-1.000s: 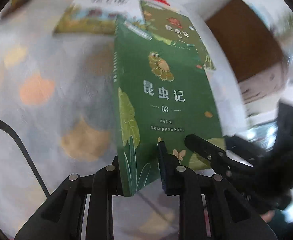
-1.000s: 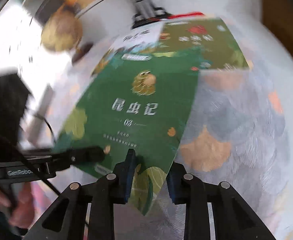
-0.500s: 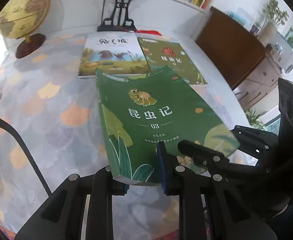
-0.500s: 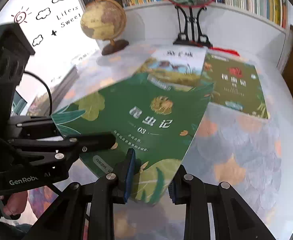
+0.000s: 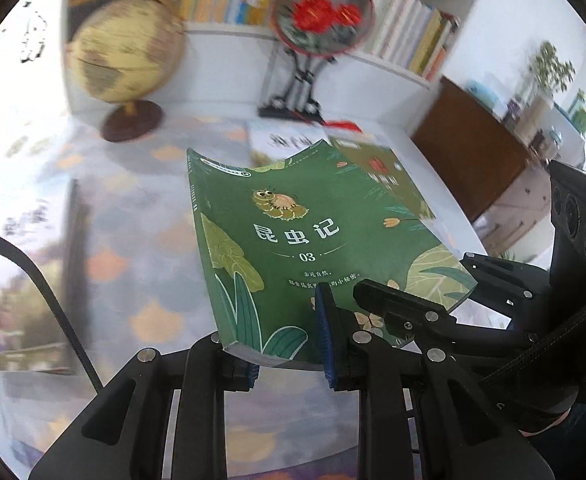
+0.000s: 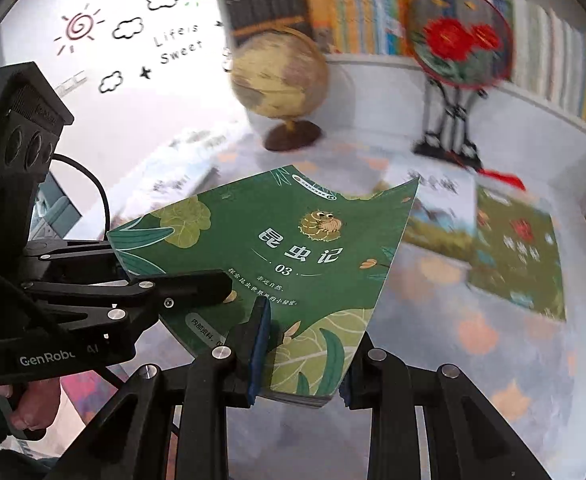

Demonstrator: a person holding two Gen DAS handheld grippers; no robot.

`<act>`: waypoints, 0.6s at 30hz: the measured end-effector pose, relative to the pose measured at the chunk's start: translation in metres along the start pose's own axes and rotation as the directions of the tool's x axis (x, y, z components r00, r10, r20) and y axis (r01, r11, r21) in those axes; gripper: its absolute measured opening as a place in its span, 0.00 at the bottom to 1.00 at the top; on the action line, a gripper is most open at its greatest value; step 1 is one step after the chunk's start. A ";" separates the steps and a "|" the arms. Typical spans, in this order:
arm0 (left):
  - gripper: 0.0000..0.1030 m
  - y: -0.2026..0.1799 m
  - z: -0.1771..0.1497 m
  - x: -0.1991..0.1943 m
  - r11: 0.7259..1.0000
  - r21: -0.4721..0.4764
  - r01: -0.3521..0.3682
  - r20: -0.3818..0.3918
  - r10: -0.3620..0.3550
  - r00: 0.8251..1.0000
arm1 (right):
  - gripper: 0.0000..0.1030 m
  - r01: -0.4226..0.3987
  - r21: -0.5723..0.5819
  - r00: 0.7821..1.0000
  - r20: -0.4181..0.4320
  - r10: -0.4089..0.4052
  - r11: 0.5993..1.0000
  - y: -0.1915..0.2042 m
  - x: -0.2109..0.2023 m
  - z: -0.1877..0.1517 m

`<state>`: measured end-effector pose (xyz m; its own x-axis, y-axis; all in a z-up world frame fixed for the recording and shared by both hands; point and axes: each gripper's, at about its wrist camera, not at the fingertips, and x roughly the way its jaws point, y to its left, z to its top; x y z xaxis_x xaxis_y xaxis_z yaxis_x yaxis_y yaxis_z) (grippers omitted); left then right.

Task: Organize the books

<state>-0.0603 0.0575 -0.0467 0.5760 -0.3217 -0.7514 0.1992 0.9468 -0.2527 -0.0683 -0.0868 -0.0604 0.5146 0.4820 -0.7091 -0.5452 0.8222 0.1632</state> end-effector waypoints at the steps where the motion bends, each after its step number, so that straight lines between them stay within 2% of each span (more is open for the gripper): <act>1: 0.20 0.011 0.002 -0.009 1.000 -0.009 -0.007 0.015 0.007 1.000 | 0.27 -0.008 -0.011 1.000 0.009 0.008 1.000 0.010 0.002 0.007; 8: 0.20 0.092 0.003 -0.061 0.995 -0.078 -0.063 0.103 0.071 0.992 | 0.28 -0.063 -0.079 0.997 0.048 0.067 0.995 0.082 0.027 0.052; 14: 0.20 0.164 -0.003 -0.086 0.986 -0.135 -0.102 0.122 0.118 0.985 | 0.28 -0.108 -0.119 0.993 0.031 0.112 0.987 0.147 0.071 0.081; 18: 0.20 0.204 -0.008 -0.091 0.981 -0.162 -0.105 0.113 0.124 0.986 | 0.29 -0.123 -0.134 0.992 -0.003 0.124 0.983 0.183 0.101 0.092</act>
<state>-0.0787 0.2794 -0.0351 0.6825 -0.1999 -0.7030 0.0064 0.9635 -0.2677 -0.0552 0.1405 -0.0387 0.4413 0.5794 -0.6853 -0.6883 0.7085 0.1557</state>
